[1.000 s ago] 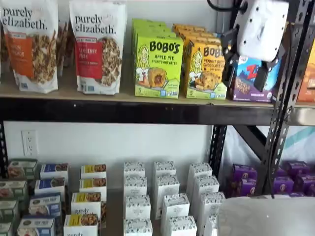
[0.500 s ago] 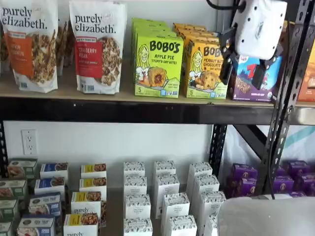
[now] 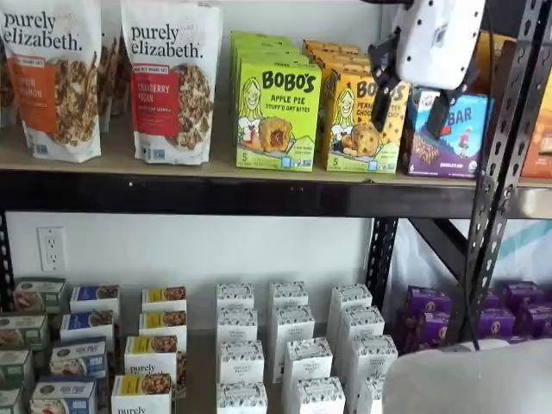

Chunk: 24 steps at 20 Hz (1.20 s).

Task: Pick the green box on the top shelf, the fourth from the left

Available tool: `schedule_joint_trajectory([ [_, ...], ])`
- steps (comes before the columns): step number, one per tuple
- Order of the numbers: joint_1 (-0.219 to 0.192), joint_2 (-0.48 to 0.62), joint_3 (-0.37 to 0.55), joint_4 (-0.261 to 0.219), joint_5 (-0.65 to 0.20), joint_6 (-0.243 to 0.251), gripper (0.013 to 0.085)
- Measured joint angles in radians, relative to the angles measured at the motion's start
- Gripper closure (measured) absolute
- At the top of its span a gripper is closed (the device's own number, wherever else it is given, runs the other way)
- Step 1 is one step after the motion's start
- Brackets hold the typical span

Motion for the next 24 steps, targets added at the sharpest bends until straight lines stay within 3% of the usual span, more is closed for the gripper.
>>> schedule_joint_trajectory([
  [13, 0.079, 0.13, -0.083, 0.012, -0.043, 0.078, 0.013],
  [24, 0.179, 0.265, -0.136, -0.045, -0.165, 0.165, 0.013],
])
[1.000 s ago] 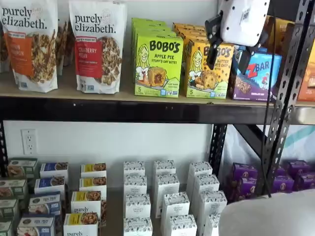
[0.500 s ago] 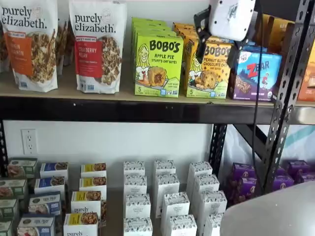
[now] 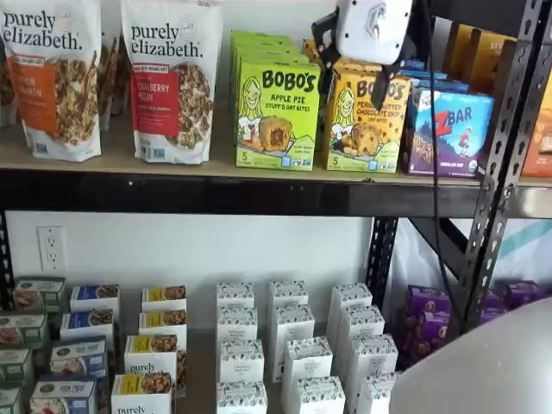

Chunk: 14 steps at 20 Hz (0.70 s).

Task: Pick the green box on the top shelf, the fourth from the left

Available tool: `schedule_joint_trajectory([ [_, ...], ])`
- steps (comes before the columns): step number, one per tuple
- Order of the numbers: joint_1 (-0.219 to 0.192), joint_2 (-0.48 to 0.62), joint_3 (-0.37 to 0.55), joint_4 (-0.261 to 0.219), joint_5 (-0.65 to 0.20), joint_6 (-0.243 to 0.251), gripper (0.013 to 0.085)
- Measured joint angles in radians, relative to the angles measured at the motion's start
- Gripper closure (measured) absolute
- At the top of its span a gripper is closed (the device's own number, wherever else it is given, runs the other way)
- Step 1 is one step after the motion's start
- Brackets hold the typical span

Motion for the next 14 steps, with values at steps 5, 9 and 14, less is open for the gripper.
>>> schedule_joint_trajectory([
  [5, 0.027, 0.061, -0.038, -0.018, -0.051, 0.024, 0.013],
  [9, 0.04, 0.101, -0.07, -0.036, -0.089, 0.036, 0.013],
  [14, 0.038, 0.162, -0.137, -0.039, -0.103, 0.034, 0.013],
])
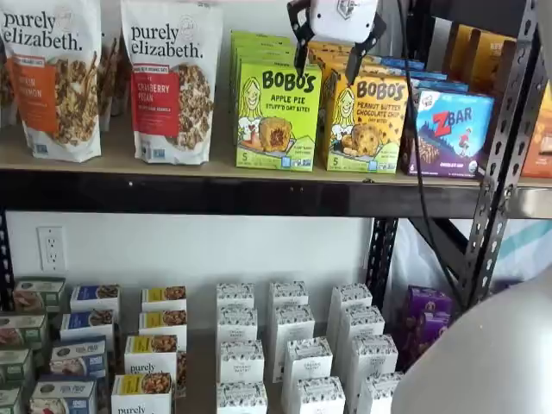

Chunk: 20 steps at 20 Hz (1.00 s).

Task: Pick the green box on the top shelf, the fourth from the left

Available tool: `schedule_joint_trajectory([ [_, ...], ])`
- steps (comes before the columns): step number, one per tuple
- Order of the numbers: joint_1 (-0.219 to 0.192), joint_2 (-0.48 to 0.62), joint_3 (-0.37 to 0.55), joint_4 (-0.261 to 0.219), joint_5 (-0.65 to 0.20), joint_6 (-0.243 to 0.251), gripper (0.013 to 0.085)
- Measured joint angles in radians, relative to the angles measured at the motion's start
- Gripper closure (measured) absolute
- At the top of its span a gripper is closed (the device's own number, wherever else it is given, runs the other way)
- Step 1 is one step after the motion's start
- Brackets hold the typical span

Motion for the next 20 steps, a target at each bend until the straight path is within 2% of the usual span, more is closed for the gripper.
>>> schedule_joint_trajectory([
  [6, -0.007, 0.071, -0.081, 0.019, -0.003, -0.008, 0.013],
  [13, -0.003, 0.129, -0.139, 0.022, -0.009, -0.005, 0.013],
  [20, -0.011, 0.182, -0.194, 0.045, 0.007, -0.012, 0.013],
])
